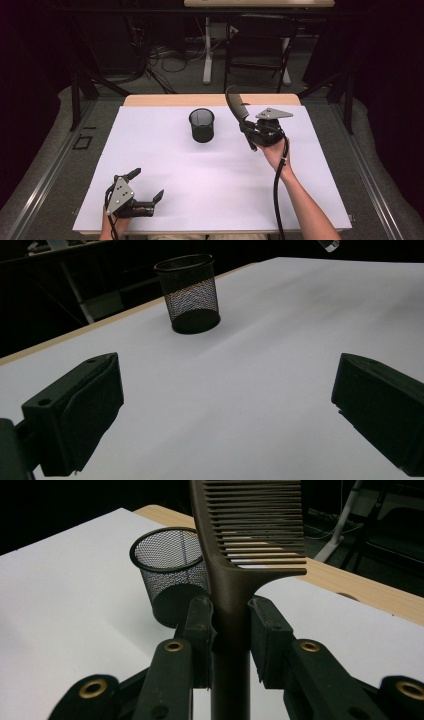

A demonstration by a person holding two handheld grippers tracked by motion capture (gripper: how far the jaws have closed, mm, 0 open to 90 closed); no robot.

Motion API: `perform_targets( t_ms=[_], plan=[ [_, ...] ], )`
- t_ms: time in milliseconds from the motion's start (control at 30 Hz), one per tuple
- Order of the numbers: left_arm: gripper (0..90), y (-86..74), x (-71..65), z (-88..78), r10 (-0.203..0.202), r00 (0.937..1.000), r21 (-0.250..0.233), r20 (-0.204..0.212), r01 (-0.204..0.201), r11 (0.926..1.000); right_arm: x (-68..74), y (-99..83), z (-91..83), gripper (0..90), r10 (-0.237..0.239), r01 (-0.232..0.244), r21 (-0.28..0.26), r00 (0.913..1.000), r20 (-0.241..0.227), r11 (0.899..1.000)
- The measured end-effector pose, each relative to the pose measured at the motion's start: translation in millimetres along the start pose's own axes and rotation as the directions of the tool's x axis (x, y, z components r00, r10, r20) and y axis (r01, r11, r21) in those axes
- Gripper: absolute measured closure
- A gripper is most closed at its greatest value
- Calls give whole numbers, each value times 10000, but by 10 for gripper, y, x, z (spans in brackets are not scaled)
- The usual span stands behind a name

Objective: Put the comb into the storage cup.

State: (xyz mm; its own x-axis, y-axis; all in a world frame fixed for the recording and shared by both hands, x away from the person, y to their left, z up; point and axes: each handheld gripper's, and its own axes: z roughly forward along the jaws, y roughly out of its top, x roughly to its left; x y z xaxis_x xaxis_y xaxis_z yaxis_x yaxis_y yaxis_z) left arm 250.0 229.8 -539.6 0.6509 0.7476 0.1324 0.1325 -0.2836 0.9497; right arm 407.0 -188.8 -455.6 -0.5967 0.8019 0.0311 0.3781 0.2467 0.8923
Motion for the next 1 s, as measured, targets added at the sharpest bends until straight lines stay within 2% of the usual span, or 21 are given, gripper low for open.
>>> perform_targets(
  t_ms=[400, 1000],
  plan=[
    [2, -3, 8, 2, -14, 10000, 14, -14, 14, 10000, 9, 161, 86, 724, -98, 98, -265, 10000, -4, 9996],
    [3, -6, 18, 3, -34, 10000, 31, -32, 34, 10000, 52, 336, 196, 724, -301, 298, -355, 9995, -81, 9989]
  ],
)
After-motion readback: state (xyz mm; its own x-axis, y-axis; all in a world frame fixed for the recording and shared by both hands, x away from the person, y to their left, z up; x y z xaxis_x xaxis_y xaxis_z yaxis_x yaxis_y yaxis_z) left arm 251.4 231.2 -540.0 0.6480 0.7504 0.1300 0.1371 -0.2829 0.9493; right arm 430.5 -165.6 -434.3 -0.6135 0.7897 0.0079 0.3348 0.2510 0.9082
